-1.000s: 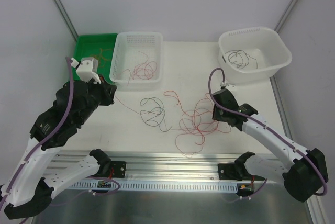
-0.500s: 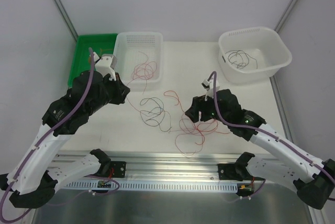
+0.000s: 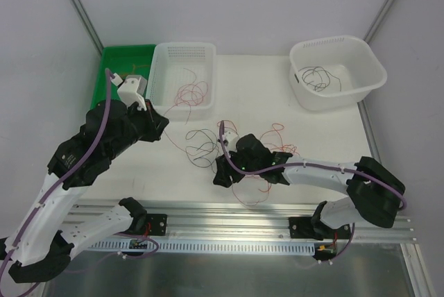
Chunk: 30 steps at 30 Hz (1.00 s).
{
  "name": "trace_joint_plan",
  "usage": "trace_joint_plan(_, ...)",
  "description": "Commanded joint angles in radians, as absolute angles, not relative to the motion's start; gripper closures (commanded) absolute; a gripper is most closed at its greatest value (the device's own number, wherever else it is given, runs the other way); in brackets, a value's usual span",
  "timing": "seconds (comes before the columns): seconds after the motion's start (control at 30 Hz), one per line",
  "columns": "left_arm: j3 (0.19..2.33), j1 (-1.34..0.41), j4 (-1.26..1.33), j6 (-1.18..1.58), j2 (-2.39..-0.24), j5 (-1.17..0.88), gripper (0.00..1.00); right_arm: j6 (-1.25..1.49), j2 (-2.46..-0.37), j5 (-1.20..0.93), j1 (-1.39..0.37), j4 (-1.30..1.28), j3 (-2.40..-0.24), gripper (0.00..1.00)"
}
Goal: Untangle the cables
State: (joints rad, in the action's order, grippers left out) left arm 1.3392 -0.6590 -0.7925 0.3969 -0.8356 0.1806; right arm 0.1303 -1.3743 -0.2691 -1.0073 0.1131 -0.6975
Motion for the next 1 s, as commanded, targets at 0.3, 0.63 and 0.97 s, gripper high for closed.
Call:
trace_joint_plan(0.3, 1.232, -0.650, -0.776, 0.419, -0.839, 0.179, 0.90, 0.088, -1.309, -0.230, -1.026, -0.032, -0.851, 0.99)
trace_joint_plan(0.63, 1.045, -0.650, -0.585, 0.439, -0.842, 0.002, 0.39, -0.067, -1.167, 0.061, -1.014, -0.661, -1.536, 0.99)
trace_joint_plan(0.97, 0.916, -0.653, -0.382, 0.417, -0.756, -0.231, 0.14, -0.103, -1.206, 0.147, -1.005, -0.664, -1.930, 0.99)
